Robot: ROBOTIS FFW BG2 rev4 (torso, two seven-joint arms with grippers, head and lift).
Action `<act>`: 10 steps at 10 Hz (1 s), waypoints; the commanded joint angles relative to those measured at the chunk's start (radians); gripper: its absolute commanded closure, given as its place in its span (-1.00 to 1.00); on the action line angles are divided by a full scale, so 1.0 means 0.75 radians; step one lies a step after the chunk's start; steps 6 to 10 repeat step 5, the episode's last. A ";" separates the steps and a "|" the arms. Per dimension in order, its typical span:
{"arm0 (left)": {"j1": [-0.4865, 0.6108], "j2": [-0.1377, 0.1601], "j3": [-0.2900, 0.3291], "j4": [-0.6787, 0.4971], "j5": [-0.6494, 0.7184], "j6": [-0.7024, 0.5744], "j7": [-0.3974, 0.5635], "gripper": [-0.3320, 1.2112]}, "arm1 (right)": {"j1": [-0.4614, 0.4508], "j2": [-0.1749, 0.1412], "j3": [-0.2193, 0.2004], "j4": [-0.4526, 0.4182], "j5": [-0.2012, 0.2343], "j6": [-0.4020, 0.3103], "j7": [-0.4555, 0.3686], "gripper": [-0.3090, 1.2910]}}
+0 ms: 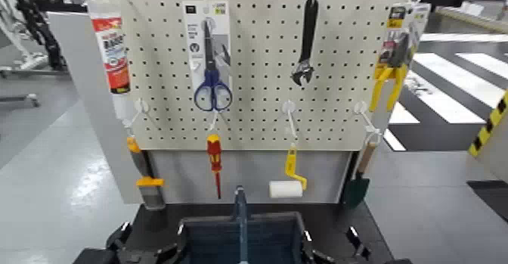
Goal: Place the crate on the table.
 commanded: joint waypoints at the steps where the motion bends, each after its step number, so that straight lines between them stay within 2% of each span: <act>1: -0.006 0.002 -0.011 0.013 -0.003 -0.025 0.018 -0.49 | -0.001 -0.002 0.000 0.001 0.000 0.004 0.002 -0.44; 10: -0.006 0.002 -0.011 0.017 0.002 -0.029 0.024 -0.48 | -0.001 -0.002 0.000 0.001 0.000 0.004 0.002 -0.44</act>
